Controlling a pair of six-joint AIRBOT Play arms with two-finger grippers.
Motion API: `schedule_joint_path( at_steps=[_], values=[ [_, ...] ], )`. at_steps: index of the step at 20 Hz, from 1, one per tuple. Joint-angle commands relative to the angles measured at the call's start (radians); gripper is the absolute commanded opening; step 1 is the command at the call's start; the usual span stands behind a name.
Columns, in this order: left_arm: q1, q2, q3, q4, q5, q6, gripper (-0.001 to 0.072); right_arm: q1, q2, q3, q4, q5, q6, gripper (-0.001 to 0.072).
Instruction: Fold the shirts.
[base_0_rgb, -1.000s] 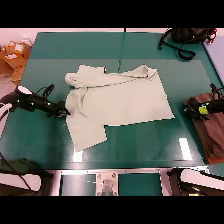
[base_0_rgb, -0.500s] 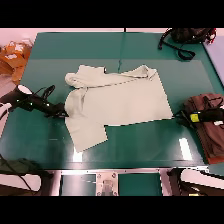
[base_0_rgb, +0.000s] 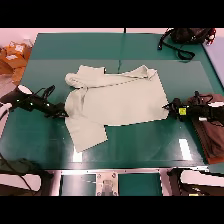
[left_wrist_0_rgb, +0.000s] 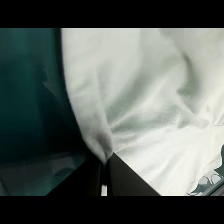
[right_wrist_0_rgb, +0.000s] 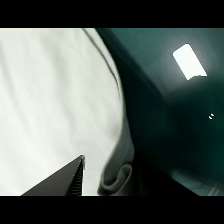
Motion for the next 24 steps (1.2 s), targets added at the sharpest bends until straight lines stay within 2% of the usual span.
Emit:
schedule_joint_path(
  at_steps=[1,3,4,5,6,7,11,15,20,24],
  values=[
    [0.000,0.004,0.001,-0.006,-0.008,-0.001,0.0026,0.000,-0.006,0.007,-0.052,0.050,-0.018,0.0348],
    [0.000,0.025,0.003,-0.005,-0.007,0.000,0.0026,-0.013,-0.005,0.021,-0.098,0.101,-0.016,0.0348],
    [0.000,0.039,0.005,-0.002,-0.008,0.000,0.0026,-0.017,-0.005,0.029,-0.121,0.125,-0.016,0.0299],
    [0.000,0.056,0.005,0.000,-0.009,0.000,0.0026,-0.024,-0.004,0.033,-0.134,0.142,-0.016,0.0192],
    [0.000,0.071,0.005,-0.001,-0.013,0.000,0.0026,-0.031,-0.001,0.034,-0.137,0.155,-0.017,0.0047],
    [0.000,0.086,0.005,-0.001,-0.021,0.000,0.0026,-0.031,0.005,0.037,-0.137,0.159,-0.017,0.0016],
    [0.000,0.257,0.052,-0.006,-0.087,-0.001,0.0026,-0.031,0.093,0.177,-0.058,0.273,-0.016,0.0015],
    [0.000,0.528,0.296,-0.017,-0.149,-0.054,0.0026,-0.031,0.279,0.502,0.117,0.400,-0.011,0.0015],
    [0.000,0.807,0.720,-0.072,0.021,-0.074,0.0027,-0.044,0.547,0.906,0.148,0.325,0.105,0.0015],
    [0.000,0.901,0.974,-0.043,0.049,-0.082,0.0026,-0.097,0.714,1.064,0.112,0.203,0.151,0.0016]
  ],
)
